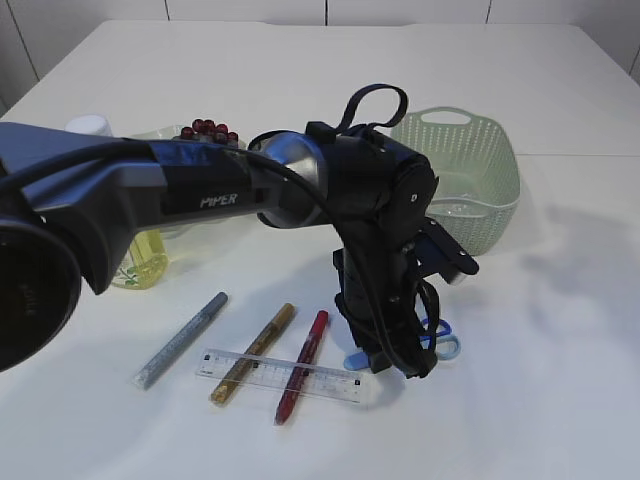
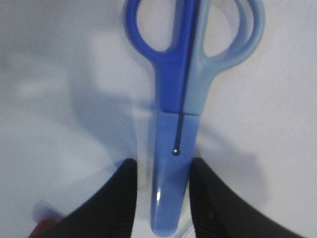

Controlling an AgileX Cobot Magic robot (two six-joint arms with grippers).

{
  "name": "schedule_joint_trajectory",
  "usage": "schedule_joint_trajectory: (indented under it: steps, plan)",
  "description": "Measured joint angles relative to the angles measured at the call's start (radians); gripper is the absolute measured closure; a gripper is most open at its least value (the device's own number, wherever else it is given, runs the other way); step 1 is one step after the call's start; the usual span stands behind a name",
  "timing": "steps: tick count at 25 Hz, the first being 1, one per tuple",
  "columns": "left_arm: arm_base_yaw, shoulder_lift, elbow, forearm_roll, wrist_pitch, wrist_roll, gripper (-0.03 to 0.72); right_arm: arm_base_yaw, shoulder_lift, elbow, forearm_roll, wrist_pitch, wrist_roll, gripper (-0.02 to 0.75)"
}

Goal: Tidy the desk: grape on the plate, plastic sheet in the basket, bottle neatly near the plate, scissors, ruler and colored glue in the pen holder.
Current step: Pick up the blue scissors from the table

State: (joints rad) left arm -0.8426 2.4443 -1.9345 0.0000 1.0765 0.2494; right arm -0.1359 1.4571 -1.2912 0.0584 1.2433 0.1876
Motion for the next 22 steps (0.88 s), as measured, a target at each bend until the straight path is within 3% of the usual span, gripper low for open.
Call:
schedule_joint_trajectory:
  steps: [6, 15, 22]
  plan:
    - [0.0, 0.018, -0.016, 0.0, 0.033, 0.012, 0.437, 0.0, 0.0, 0.0, 0.0, 0.0, 0.0, 0.263]
    - [0.0, 0.02, -0.018, 0.0, 0.037, 0.014, 0.548, 0.0, 0.0, 0.0, 0.0, 0.0, 0.0, 0.263]
    - [0.0, 0.02, -0.018, 0.0, 0.039, 0.014, 0.563, 0.0, 0.0, 0.0, 0.0, 0.0, 0.002, 0.263]
